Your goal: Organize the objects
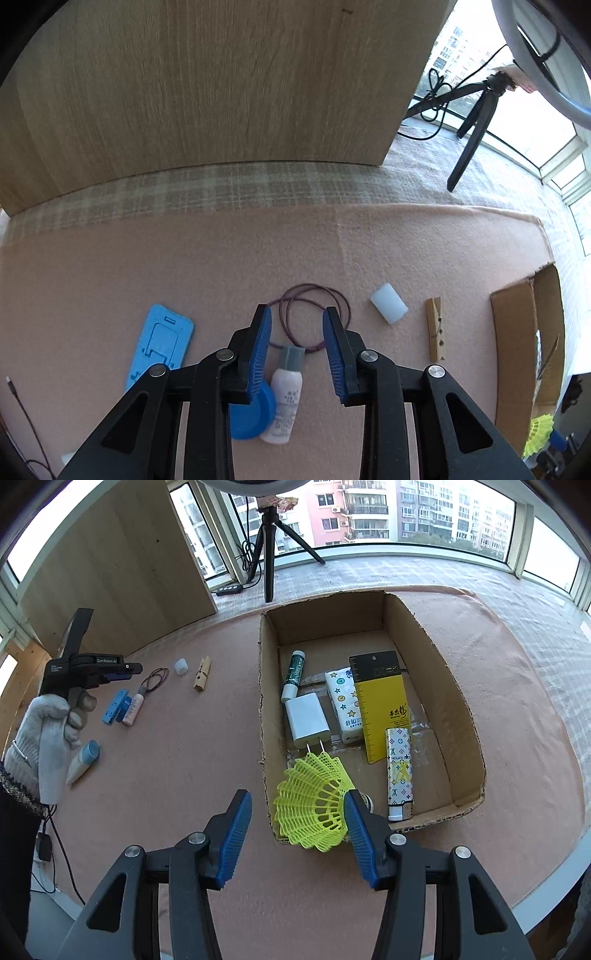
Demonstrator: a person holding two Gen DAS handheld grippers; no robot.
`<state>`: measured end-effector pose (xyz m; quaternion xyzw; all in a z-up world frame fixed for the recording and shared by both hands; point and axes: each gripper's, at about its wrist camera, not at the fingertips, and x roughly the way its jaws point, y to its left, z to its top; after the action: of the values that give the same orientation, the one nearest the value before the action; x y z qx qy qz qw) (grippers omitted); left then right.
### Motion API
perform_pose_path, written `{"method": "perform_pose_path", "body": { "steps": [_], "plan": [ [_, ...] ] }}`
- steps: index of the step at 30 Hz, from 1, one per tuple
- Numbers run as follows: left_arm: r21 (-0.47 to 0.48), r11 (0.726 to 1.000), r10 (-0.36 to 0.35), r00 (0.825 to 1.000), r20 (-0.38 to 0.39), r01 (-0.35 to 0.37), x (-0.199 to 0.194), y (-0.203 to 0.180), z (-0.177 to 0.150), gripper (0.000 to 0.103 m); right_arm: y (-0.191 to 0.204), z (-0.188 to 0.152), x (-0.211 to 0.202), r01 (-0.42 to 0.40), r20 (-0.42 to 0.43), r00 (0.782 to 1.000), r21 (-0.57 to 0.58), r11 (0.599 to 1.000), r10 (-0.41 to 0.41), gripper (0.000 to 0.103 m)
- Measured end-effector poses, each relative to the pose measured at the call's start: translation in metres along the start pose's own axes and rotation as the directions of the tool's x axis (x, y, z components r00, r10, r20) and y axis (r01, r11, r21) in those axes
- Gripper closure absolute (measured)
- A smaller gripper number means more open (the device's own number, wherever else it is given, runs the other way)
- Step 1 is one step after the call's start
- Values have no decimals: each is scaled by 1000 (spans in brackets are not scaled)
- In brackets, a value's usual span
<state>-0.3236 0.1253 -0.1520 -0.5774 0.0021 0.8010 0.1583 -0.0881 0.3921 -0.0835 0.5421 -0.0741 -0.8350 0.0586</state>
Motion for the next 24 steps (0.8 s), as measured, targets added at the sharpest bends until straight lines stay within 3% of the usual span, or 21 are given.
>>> {"method": "perform_pose_path", "body": {
  "steps": [3,8,12,17,24],
  "plan": [
    [-21,999,-25,999,-22,24,13,5,3,76,-3,-5,-1,4,-10,1000,17,1000,-4,55],
    [-18,1000,-6,999,-34,5,29,5,5,81,-4,-11,-3,20,-15,1000,24,1000,-20,55],
    [-11,1000,26,999,-23,-26,32,7,4,100,-1,-13,-5,22,-13,1000,21,1000,-22,55],
    [10,1000,1,1000,-27,-1,29,10,-8,101,6,-13,-9,13,-2,1000,8,1000,-13,55],
    [18,994,-104,993,-53,105,20,-4,-47,102,22,-10,-5,-19,-5,1000,-21,1000,19,55]
  ]
}}
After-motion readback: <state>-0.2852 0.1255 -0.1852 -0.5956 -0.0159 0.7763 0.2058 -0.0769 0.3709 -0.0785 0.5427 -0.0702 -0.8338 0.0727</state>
